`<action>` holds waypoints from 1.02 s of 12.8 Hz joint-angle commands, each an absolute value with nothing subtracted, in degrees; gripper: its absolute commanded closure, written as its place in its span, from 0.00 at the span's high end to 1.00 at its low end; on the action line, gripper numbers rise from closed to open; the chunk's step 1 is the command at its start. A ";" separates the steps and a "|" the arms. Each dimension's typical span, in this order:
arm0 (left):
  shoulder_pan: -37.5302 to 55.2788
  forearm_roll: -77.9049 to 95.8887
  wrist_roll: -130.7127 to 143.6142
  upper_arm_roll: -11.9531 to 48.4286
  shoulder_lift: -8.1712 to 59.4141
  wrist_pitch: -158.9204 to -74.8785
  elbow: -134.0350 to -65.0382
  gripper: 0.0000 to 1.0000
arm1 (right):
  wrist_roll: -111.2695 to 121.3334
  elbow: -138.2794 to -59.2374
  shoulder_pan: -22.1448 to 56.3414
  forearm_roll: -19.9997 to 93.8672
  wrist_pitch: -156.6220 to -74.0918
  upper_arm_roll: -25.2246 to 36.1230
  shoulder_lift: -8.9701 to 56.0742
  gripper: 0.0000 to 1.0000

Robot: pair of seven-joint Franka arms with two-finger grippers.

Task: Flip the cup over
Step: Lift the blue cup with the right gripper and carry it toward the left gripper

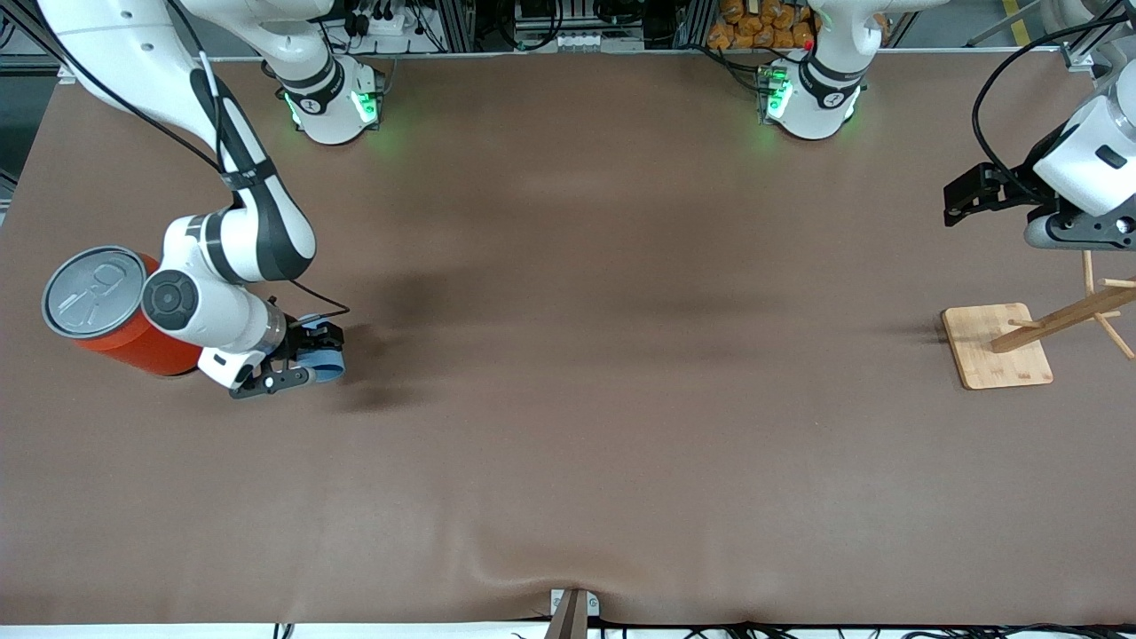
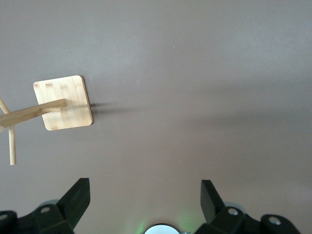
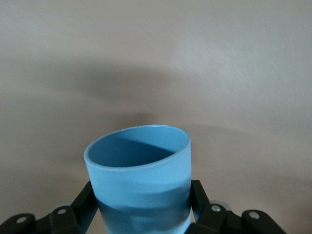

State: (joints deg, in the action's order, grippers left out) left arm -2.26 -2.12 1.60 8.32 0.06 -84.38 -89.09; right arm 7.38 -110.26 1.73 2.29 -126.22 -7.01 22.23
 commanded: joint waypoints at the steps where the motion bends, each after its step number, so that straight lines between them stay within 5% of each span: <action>1: -2.55 -2.46 1.67 8.52 0.17 -83.76 -88.68 1.00 | 8.00 -102.85 3.51 4.04 -122.26 -11.94 23.37 0.00; 10: -2.72 -2.55 1.76 8.70 1.40 -84.46 -88.59 1.00 | 7.03 -78.08 24.57 0.36 -121.90 -14.33 37.69 0.00; 13: -2.64 -2.81 1.76 8.70 2.19 -84.64 -88.59 1.00 | 13.75 -76.38 29.87 -9.63 -124.09 -14.33 39.55 0.00</action>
